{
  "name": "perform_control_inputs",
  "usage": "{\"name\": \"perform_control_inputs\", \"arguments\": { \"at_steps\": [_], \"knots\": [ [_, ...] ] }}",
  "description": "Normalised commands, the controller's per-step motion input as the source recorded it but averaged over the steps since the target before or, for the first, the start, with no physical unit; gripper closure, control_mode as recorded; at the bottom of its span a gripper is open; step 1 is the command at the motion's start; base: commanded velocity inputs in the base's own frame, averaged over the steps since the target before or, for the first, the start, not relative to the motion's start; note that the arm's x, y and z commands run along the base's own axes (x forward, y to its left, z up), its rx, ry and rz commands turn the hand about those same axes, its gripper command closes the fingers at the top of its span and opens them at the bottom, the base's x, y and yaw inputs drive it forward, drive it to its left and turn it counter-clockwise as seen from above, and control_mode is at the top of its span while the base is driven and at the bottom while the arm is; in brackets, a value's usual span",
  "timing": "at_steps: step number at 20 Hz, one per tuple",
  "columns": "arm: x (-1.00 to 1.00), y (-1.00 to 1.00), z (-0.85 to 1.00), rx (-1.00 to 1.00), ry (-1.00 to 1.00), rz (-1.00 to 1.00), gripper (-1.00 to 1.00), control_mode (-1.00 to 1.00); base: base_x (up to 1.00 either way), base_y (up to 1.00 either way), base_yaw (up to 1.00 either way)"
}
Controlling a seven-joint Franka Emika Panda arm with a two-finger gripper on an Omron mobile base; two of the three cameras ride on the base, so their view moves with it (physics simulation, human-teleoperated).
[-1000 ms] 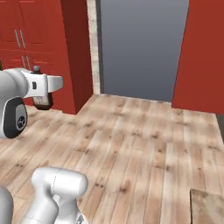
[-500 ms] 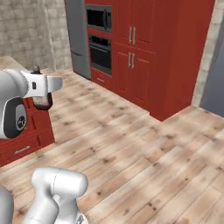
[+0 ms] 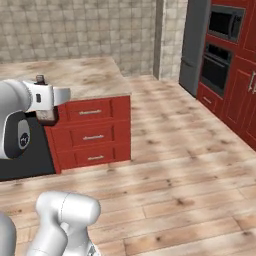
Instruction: Move the ketchup and ketchup from the cabinet to the dining counter.
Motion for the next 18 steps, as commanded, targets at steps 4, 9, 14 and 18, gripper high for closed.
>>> {"name": "perform_control_inputs", "arguments": {
  "at_steps": [4, 9, 14, 18],
  "knots": [
    [0.00, 0.00, 0.00, 0.00, 0.00, 0.00, 1.00, 1.00, 0.49, -0.03, 0.59],
    [0.00, 0.00, 0.00, 0.00, 0.00, 0.00, 1.00, 1.00, 0.57, -0.06, 0.49],
    [0.00, 0.00, 0.00, 0.00, 0.00, 0.00, 1.00, 1.00, 0.69, -0.09, 0.33],
    [0.00, 0.00, 0.00, 0.00, 0.00, 0.00, 1.00, 1.00, 0.77, -0.11, 0.24]
  ]
}}
